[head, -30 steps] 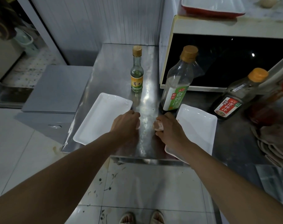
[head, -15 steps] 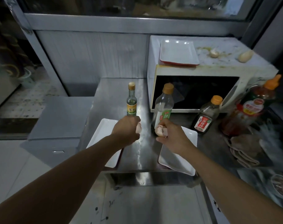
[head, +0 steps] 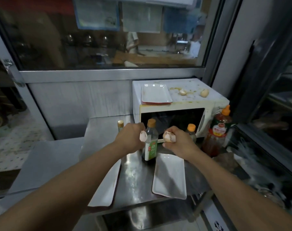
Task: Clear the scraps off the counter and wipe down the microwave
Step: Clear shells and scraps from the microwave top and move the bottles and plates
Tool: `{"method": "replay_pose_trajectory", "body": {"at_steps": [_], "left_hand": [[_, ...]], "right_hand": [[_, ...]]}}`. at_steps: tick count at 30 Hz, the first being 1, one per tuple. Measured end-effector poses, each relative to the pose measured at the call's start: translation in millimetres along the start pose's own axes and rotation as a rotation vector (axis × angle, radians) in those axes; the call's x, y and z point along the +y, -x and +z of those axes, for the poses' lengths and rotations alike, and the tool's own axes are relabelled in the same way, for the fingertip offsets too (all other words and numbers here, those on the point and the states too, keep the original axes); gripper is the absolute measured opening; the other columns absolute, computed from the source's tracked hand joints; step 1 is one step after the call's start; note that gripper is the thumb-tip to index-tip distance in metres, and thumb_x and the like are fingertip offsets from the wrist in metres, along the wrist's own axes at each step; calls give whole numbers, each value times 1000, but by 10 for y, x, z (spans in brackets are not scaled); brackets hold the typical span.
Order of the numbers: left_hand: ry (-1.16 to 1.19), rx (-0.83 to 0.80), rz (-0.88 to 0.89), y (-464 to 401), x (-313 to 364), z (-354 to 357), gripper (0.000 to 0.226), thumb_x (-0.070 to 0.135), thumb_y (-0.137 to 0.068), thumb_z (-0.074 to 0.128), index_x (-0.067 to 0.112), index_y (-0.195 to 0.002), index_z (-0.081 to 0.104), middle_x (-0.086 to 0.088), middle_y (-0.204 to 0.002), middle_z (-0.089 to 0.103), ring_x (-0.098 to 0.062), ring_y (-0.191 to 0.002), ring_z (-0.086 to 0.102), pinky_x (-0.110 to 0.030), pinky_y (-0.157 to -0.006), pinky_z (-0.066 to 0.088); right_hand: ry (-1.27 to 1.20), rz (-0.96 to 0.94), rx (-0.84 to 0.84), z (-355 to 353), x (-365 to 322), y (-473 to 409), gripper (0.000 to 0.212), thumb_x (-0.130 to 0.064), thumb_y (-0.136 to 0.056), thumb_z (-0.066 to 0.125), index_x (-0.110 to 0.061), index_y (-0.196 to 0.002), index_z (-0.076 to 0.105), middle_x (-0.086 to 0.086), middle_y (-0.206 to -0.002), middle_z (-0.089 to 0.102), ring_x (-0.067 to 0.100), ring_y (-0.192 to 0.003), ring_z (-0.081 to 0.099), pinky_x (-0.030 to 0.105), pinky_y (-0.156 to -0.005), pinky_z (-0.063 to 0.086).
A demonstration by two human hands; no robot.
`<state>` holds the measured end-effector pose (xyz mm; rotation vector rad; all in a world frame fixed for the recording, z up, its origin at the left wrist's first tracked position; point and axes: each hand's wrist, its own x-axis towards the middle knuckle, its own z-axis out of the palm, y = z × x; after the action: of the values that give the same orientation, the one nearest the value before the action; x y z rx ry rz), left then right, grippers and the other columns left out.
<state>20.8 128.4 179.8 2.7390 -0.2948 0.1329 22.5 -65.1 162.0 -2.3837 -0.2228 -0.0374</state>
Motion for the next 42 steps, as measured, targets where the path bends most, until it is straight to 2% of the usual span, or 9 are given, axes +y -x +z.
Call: {"method": "replay_pose_trajectory", "body": {"at_steps": [5, 9, 13, 20, 28, 34, 36, 40, 42], "left_hand": [[-1, 33, 84, -164, 251, -141, 43, 19, -72, 73, 15, -111, 58, -6, -109, 65, -23, -100, 59, -34, -77, 52], [17, 49, 105, -367, 468, -195, 45, 20, -73, 73, 17, -115, 57, -5, -113, 63, -23, -104, 57, -32, -79, 51], [52, 83, 111, -637, 712, -171, 49, 19, -74, 72, 15, -120, 57, -6, -118, 61, -24, -106, 56, -26, -74, 45], [64, 147, 62, -1337, 1106, 24, 53, 21, -76, 68, 14, -126, 54, -7, -123, 61, -25, -112, 55, -28, -80, 44], [107, 202, -67, -2273, 1428, 237, 49, 20, -75, 69, 12, -122, 57, -9, -121, 59, -26, -112, 54, -27, -86, 43], [118, 222, -153, -2714, 1459, 398, 48, 23, -77, 69, 12, -122, 57, -8, -118, 62, -25, -108, 56, -32, -86, 48], [116, 221, -165, -2819, 1446, 452, 48, 25, -78, 69, 13, -122, 56, -7, -117, 62, -24, -107, 57, -31, -85, 48], [126, 225, -192, -3024, 1418, 533, 44, 30, -79, 69, 16, -119, 57, -2, -115, 62, -21, -106, 56, -29, -83, 46], [97, 207, -182, -3118, 1405, 561, 45, 30, -80, 68, 17, -121, 56, -2, -118, 62, -21, -108, 55, -30, -84, 46]], "right_hand": [[-48, 59, 71, -306, 20, -44, 44, -21, -80, 72, -14, -118, 52, 3, -110, 58, 18, -97, 55, 24, -74, 39], [-101, 80, 121, -596, 112, -128, 41, -27, -79, 73, -19, -113, 52, -1, -106, 58, 15, -92, 54, 23, -64, 40], [-100, 88, 154, -866, 330, -315, 42, -29, -80, 72, -16, -114, 52, 0, -105, 56, 19, -96, 54, 30, -75, 43], [-47, 76, 160, -1434, 881, -955, 46, -24, -84, 66, -14, -125, 47, 5, -124, 54, 21, -107, 52, 26, -78, 37], [-23, -4, 135, -2005, 1419, -1836, 40, -22, -89, 61, -14, -125, 47, 6, -129, 52, 23, -110, 52, 28, -81, 40], [-27, -18, 98, -2132, 1692, -2305, 34, -19, -89, 58, -16, -122, 50, 4, -121, 53, 15, -91, 47, 17, -53, 32], [-56, -20, 89, -2120, 1759, -2421, 33, -16, -90, 57, -16, -122, 50, 4, -123, 52, 15, -95, 47, 19, -56, 34], [-100, -42, 103, -2104, 1831, -2604, 32, -15, -90, 58, -13, -121, 51, 8, -125, 51, 16, -100, 47, 23, -79, 34], [-115, -38, 108, -2100, 1844, -2666, 34, -16, -90, 58, -13, -123, 50, 8, -126, 51, 16, -101, 47, 23, -81, 33]]}}
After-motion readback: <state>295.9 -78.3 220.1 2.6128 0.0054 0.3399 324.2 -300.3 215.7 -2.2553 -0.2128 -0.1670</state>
